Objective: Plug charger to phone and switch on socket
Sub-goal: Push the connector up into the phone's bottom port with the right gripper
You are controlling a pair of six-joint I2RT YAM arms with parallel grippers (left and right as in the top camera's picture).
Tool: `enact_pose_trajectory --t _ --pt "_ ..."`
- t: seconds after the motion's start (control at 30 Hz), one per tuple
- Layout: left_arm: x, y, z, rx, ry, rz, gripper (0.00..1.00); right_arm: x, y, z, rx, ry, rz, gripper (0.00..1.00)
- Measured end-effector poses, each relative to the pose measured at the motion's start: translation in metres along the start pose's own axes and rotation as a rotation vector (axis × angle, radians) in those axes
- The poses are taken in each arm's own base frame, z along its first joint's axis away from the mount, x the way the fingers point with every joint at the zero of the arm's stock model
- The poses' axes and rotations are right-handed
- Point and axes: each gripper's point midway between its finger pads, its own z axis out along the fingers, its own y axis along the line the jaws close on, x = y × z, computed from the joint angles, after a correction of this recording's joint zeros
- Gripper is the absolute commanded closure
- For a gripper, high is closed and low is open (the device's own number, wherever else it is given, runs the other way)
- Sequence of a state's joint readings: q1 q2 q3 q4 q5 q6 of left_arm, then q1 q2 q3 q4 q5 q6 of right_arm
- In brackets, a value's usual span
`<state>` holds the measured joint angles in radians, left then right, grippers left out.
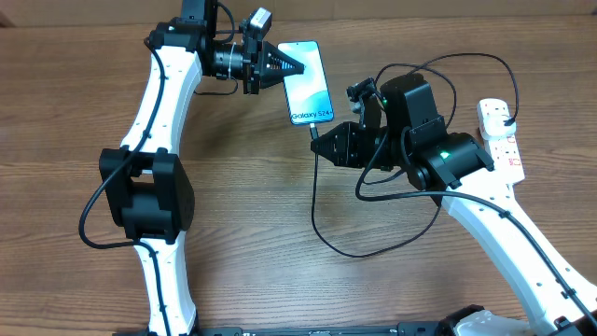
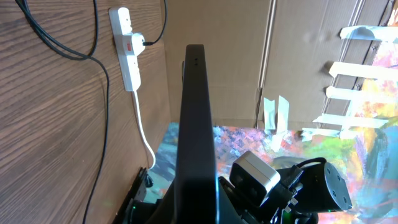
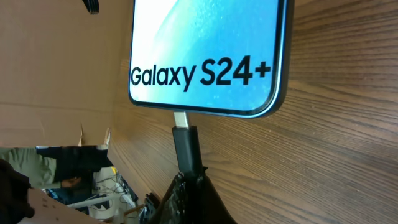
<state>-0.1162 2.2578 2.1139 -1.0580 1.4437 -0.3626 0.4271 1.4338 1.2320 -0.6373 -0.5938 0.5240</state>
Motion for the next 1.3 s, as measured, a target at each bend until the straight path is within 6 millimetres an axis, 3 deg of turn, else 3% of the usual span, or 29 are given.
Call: enact_pose_trajectory --t 1.3 --pt "-0.0009 0.0002 -0.0012 -0.001 -0.003 0.003 0.96 -0.0044 -0.0051 -0.0019 0.018 -0.018 0.028 0.96"
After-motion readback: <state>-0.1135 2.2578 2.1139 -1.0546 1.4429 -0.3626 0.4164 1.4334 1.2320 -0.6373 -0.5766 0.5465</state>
